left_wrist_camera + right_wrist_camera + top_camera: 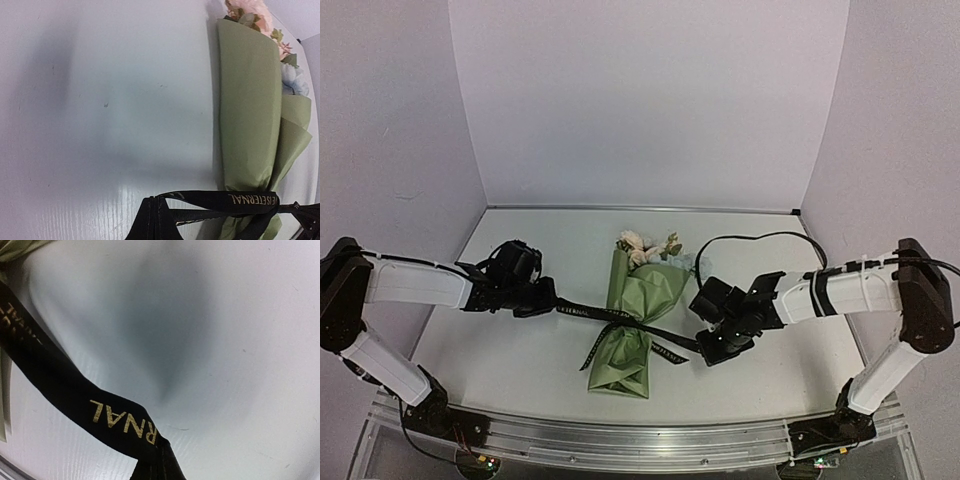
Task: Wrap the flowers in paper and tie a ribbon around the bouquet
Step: Tie the half-tied ribbon around the folded bouquet.
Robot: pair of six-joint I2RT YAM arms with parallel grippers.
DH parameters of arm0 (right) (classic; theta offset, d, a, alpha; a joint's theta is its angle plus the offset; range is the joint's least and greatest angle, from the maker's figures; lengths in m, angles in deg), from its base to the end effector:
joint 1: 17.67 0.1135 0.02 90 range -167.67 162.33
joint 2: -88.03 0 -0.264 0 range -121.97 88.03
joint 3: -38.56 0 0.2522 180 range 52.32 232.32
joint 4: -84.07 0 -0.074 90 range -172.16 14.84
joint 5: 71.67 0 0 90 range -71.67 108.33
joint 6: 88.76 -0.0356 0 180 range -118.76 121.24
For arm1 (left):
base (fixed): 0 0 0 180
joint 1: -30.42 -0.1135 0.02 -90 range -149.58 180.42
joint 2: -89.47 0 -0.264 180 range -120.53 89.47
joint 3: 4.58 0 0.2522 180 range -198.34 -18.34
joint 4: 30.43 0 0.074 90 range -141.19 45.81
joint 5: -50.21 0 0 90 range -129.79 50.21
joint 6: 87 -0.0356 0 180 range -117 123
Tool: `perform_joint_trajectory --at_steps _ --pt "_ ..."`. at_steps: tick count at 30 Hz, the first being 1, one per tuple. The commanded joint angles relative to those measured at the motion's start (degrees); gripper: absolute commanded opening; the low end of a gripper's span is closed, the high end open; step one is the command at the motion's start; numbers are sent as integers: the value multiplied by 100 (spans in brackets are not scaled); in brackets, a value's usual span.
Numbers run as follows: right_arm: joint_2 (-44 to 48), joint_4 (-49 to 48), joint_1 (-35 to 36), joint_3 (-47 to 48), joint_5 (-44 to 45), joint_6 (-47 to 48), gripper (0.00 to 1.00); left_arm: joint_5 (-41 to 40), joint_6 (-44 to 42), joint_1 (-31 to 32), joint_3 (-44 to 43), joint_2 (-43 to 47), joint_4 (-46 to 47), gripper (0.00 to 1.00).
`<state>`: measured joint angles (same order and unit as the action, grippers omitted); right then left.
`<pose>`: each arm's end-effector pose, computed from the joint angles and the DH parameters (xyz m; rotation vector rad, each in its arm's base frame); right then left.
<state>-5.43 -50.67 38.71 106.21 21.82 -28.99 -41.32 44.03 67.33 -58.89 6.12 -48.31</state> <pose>0.1671 0.2474 0.1636 -0.6302 2.7776 0.2625 0.2283 -0.1703 0.1733 -0.1021 2.4752 -0.5892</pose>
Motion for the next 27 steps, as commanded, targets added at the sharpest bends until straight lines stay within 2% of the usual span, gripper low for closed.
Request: perform_joint_trajectory --at_steps 1,7,18,27 --pt "182 403 -112 -117 456 -348 0 -396 515 -65 214 130 -109 0" --pt "49 859 -132 -41 865 -577 0 -409 750 -147 361 59 -178 0" --pt "-84 1799 -192 4 1720 -977 0 -70 850 -676 658 66 -85 0" --pt "-82 1992 -368 -178 1790 -1305 0 339 725 -1131 765 113 37 0"
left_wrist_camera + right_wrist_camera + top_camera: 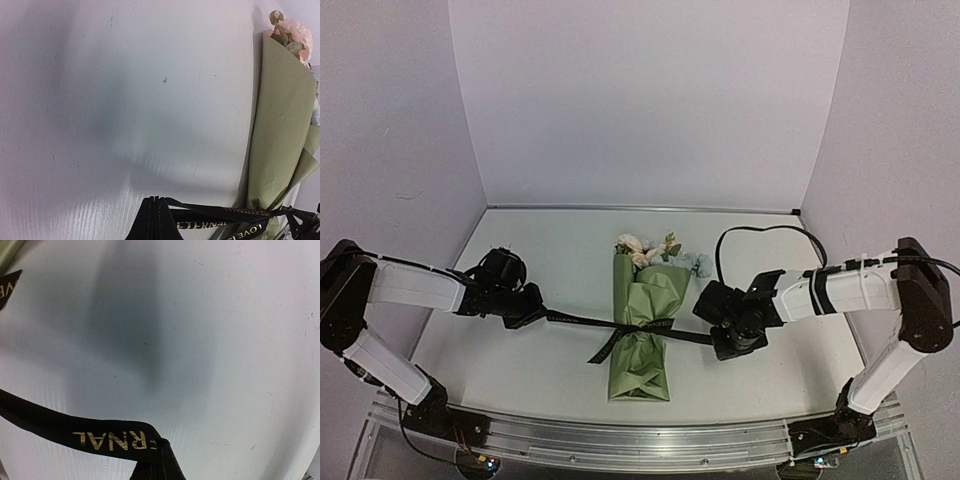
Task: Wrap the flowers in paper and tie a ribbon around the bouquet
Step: Tie the half-tied ribbon around the folded bouquet.
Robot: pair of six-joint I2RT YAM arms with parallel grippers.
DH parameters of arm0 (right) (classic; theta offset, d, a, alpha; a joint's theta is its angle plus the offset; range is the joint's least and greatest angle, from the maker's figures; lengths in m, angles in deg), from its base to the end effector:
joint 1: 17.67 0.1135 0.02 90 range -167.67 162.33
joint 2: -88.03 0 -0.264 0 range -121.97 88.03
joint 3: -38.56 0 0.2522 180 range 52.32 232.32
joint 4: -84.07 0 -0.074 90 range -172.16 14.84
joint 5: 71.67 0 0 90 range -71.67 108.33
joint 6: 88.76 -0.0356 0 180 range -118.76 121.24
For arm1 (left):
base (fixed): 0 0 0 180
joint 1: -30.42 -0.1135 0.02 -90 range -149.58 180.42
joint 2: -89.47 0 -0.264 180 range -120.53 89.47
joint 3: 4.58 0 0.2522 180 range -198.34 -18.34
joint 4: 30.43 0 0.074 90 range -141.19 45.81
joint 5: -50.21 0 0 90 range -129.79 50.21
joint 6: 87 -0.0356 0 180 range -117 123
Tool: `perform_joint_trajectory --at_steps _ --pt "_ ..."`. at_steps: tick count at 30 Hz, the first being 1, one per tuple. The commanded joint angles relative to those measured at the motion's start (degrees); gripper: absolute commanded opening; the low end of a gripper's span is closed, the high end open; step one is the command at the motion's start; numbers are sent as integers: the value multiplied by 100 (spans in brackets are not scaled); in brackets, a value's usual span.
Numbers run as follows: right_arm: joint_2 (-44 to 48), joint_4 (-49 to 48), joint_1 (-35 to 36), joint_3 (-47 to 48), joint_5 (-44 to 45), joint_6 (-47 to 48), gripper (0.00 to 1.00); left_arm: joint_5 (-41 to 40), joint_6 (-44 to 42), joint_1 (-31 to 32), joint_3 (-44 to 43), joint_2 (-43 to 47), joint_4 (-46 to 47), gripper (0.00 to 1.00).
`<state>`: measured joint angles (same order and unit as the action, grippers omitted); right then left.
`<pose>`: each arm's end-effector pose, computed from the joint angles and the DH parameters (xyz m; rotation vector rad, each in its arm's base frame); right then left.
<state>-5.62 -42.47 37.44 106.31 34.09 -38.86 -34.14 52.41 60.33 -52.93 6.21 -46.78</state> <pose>0.1702 0.2271 0.1604 -0.3315 2.7942 -0.0691 0.2274 -0.1348 0.1460 -0.3957 2.5688 -0.6818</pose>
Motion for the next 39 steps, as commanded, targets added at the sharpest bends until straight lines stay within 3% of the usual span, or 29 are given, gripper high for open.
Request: perform_joint_trajectory --at_steps 1,20,28,31,34,39 --pt "-51 1172 -255 -208 567 -336 0 -318 -128 -477 172 95 -103 0" --pt "308 830 -565 -547 147 -536 0 444 -300 -803 31 -134 229 0" --pt "658 461 -368 -547 -239 -425 1 1269 -769 -686 -290 -191 423 0" --pt "894 449 -206 -600 -306 -420 22 1446 -1092 -260 -511 -129 308 2" --pt "1297 533 -56 -740 -379 -500 42 1280 -1275 389 -632 22 -23 14" --pt "2075 717 -72 -742 -424 -403 56 1190 -1353 1381 -597 291 -35 33"
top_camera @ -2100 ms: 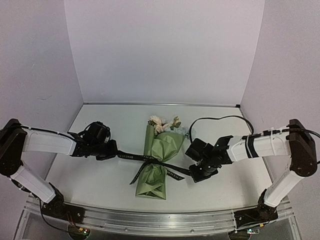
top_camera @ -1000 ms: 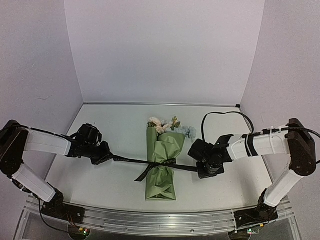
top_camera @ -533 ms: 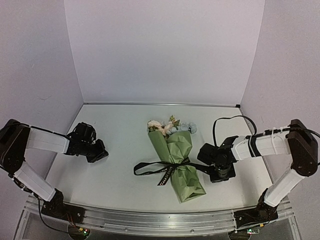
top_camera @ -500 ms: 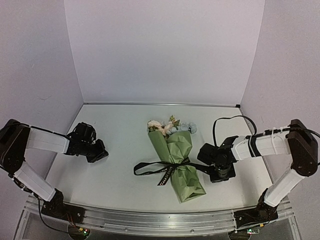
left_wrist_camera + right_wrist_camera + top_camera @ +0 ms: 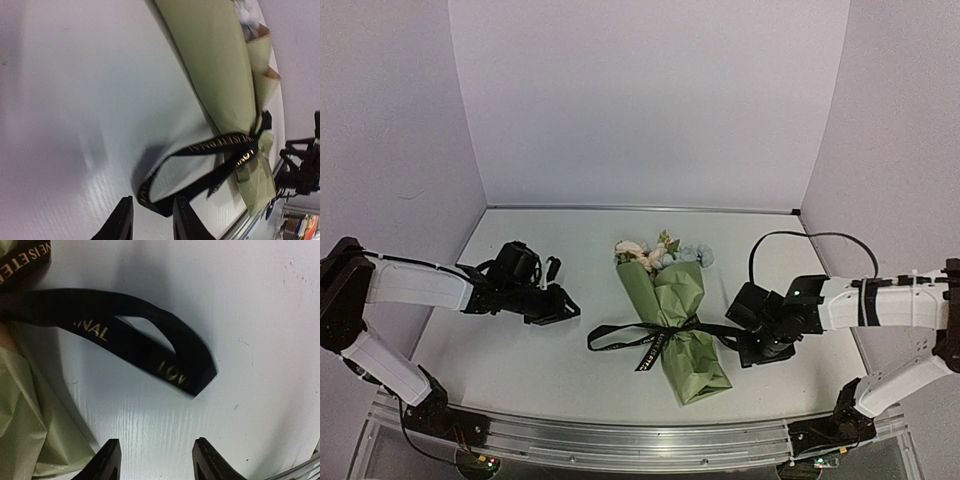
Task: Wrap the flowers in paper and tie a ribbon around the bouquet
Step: Tie the half-tied ribbon around the folded bouquet.
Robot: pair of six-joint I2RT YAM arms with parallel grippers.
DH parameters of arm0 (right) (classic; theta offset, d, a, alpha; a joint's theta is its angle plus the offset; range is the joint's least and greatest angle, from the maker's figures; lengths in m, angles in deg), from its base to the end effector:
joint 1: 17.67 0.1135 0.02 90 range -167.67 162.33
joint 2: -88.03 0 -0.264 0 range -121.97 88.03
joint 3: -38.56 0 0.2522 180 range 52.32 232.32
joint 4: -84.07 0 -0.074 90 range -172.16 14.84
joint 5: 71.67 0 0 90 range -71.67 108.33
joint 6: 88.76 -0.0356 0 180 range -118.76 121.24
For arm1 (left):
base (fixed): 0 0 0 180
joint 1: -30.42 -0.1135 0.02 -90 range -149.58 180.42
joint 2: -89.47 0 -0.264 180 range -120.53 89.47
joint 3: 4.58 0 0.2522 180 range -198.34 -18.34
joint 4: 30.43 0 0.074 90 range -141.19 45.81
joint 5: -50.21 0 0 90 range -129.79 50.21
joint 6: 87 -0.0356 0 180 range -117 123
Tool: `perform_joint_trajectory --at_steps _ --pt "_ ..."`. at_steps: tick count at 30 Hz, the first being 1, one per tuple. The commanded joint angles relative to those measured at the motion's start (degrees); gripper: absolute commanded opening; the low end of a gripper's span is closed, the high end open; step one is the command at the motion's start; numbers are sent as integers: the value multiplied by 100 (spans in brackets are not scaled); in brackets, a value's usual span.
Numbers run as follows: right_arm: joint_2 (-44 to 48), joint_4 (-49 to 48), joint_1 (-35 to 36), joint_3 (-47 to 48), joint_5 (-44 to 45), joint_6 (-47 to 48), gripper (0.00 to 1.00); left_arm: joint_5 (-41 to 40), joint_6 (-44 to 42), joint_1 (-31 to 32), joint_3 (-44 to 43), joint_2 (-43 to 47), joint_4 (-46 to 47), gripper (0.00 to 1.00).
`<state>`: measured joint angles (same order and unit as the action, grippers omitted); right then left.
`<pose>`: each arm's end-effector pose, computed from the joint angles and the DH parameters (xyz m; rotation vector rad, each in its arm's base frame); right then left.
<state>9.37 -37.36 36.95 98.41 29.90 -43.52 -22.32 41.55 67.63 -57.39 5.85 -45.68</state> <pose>0.1393 0.1839 0.1848 -0.2128 2.8378 0.0534 0.2183 -0.1792 0.1690 0.1285 2.5566 -0.9427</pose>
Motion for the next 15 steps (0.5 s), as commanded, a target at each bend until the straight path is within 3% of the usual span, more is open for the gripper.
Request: perform_joint_trajectory --at_steps 1,6,15 --pt "553 205 -86 215 -131 179 57 28 -312 864 -211 279 -106 36" --pt "-145 -336 -443 1055 -964 601 59 406 -645 1570 -869 -684 42 45" --pt "-1706 -1182 -847 2286 -2013 1014 59 654 -1215 1995 -2254 -2301 -271 51"
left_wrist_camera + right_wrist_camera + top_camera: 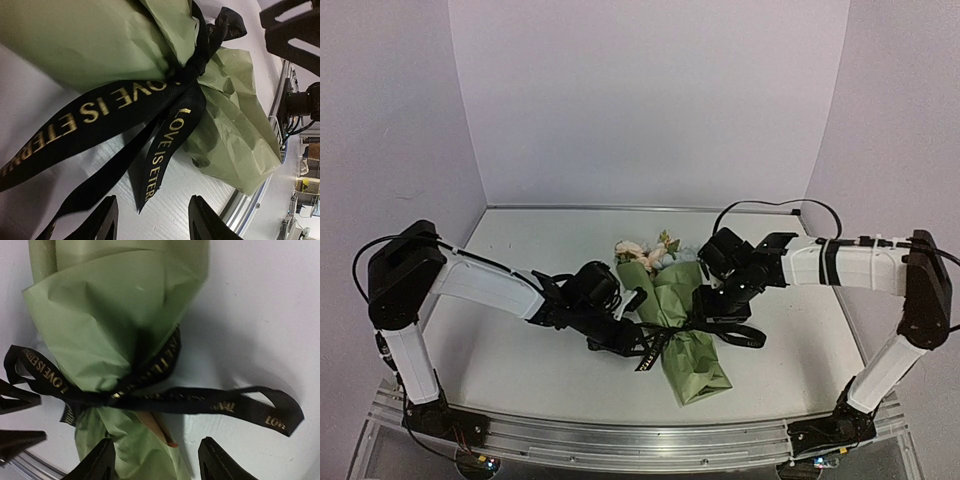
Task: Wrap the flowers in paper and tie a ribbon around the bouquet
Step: Tie the half-tied ribbon around the folded bouquet, then adjust the left side of the ribbon on the folded bouquet.
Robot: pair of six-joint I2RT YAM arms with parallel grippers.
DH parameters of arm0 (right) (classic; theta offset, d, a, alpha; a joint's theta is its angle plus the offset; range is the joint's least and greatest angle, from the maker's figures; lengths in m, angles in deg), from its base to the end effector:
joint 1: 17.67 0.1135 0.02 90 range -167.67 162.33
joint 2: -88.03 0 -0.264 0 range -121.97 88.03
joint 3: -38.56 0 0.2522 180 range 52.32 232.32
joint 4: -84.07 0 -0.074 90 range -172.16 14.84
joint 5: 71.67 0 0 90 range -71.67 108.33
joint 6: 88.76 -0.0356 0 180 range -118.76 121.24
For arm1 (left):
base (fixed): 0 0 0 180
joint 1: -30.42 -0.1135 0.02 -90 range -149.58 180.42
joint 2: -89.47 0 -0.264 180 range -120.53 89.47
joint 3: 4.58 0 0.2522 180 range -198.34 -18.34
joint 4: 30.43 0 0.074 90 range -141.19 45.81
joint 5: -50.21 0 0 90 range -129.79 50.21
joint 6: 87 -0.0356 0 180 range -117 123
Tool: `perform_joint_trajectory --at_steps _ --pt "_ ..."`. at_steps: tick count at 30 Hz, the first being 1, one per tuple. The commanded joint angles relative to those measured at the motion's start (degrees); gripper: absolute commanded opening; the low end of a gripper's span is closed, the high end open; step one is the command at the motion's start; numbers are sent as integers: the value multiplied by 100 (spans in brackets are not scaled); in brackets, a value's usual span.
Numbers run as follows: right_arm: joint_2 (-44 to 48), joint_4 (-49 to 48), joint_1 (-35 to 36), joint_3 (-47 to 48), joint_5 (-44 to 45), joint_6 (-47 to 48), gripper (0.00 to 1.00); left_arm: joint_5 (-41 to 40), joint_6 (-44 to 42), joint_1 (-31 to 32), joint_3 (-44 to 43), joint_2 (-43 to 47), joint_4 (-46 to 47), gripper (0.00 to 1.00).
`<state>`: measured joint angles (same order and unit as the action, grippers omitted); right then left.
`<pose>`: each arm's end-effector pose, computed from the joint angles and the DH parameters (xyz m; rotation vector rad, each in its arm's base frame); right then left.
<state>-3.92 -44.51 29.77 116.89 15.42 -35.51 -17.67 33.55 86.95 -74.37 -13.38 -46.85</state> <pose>0.2153 0.2372 0.2186 -0.2779 2.8004 0.4706 0.1871 -0.3074 0.1520 0.7928 2.5744 -1.0639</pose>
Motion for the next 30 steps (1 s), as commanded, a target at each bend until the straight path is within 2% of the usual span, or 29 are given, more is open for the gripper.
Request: perform_joint_trajectory --at_steps 1,11,16,19,26,30 --pt "-496 -514 -171 492 -623 183 59 205 -452 64 -637 -502 -179 51" --pt "-1003 -723 -344 762 -834 -97 59 370 -673 103 -1092 -1081 -262 55" --pt "-1075 -855 -383 659 -828 -294 53 473 -657 121 -1155 -1132 -177 50" --pt "-1046 -950 -404 514 -763 -376 49 486 -626 138 -1148 -1119 -169 40" --pt "-1047 -1386 -449 114 -775 -628 44 448 -509 142 -1095 -1133 -163 1" --pt "-875 -1701 -454 -278 -662 -768 46 351 -445 132 -997 -1050 -165 0"
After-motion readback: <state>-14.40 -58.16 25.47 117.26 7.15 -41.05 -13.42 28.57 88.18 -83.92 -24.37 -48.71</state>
